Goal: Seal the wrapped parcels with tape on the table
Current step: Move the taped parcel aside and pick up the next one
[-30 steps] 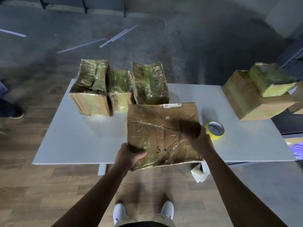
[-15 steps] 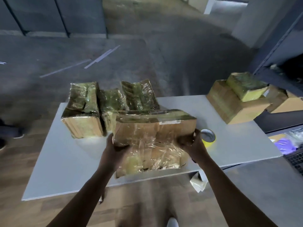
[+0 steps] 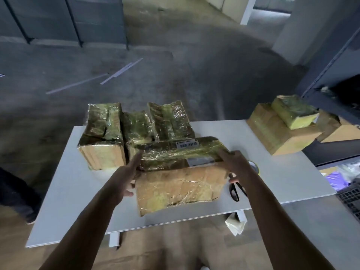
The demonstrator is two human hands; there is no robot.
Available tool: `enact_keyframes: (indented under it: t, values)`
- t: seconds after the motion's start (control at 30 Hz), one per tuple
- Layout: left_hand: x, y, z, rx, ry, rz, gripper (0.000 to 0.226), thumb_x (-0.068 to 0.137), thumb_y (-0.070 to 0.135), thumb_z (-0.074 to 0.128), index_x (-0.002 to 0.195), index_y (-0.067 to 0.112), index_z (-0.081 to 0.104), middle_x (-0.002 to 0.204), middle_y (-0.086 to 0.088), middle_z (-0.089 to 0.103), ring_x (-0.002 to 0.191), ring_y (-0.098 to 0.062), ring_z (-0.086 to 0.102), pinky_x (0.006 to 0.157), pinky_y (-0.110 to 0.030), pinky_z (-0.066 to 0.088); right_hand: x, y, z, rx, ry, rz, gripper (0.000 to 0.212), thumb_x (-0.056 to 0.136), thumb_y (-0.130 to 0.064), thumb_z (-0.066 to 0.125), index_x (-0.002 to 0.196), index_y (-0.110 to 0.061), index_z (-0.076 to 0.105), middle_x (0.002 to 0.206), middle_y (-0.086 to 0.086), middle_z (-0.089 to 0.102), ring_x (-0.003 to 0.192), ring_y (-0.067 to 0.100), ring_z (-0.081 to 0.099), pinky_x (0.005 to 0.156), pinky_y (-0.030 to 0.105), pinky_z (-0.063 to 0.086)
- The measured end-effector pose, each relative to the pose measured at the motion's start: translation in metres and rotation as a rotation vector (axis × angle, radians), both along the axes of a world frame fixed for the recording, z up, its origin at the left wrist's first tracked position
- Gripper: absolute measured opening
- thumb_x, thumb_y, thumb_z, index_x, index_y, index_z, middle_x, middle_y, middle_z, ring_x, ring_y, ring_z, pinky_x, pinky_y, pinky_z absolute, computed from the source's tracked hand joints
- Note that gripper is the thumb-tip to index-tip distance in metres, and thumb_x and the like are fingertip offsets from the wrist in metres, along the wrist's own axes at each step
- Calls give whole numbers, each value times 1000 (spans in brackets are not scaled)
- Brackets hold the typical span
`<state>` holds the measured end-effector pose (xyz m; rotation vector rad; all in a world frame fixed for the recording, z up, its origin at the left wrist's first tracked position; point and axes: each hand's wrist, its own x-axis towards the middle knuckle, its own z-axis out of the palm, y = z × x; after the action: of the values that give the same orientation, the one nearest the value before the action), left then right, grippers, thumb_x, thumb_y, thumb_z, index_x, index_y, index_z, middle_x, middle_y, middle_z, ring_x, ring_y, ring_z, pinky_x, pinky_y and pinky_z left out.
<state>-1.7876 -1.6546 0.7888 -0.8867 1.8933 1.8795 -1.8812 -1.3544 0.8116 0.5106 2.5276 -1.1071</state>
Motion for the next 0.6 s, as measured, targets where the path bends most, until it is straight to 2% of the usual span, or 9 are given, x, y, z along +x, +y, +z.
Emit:
enact_keyframes:
  t: [0.1,0.17,0.23,0.3,0.33,0.4,0.47,0.53,0.6]
  values:
    - [-15,6,-1,-94,0,10,55,82,55,64,93,2,64,91,-18,61,93,-37,61,92,-56,48,-4,-1,11,9,-156,86,49,83,-54,61,110,-12,57,105,17,61,90,38,64,71,57,57]
    - [-20,8,-3,-109,-11,-27,38,84,43,66,81,5,60,80,-14,51,80,-28,53,93,-57,47,-6,-5,12,134,-174,175,66,80,-68,57,110,-9,62,110,19,63,97,38,63,86,49,55]
    - [-18,11,-1,-122,-18,-34,42,77,46,67,80,5,59,81,-15,53,79,-28,53,92,-57,48,-5,-13,11,230,-88,213,76,80,-71,55,116,-4,61,106,14,65,103,33,63,91,39,51]
    - [-14,14,1,-168,-26,-10,58,70,54,66,88,-1,62,91,-20,62,88,-34,62,89,-55,50,-8,-17,9,258,-33,224,75,77,-71,60,108,-3,63,94,10,65,95,29,66,84,37,55]
    - [-12,16,5,-206,-21,-8,60,75,56,65,92,-1,62,96,-20,64,92,-37,63,88,-54,52,-11,-15,7,260,-44,222,76,74,-73,62,105,-3,64,92,10,66,90,29,66,80,39,56]
    - [-6,23,17,-254,12,-44,72,79,72,55,90,1,60,95,-15,64,89,-30,61,81,-45,54,-21,-5,3,229,-86,210,79,68,-75,64,100,-3,64,90,12,69,82,30,67,72,40,58]
    - [-2,36,35,-294,103,-155,81,66,89,44,88,12,59,86,-6,61,82,-22,56,74,-35,49,-37,9,3,176,-124,197,79,65,-76,66,98,-4,65,86,14,69,76,33,68,65,41,60]
    - [-2,52,50,-354,231,-229,61,72,78,53,84,19,65,80,8,66,78,-13,60,73,-30,48,-53,24,6,185,-139,226,80,67,-76,64,102,-4,65,90,15,69,76,33,68,66,41,60]
    - [-8,73,57,-474,334,-207,32,76,55,69,89,26,64,82,16,69,81,-3,63,67,-23,47,-73,40,6,246,-97,298,84,74,-73,60,124,-5,55,114,15,64,96,31,63,81,37,52]
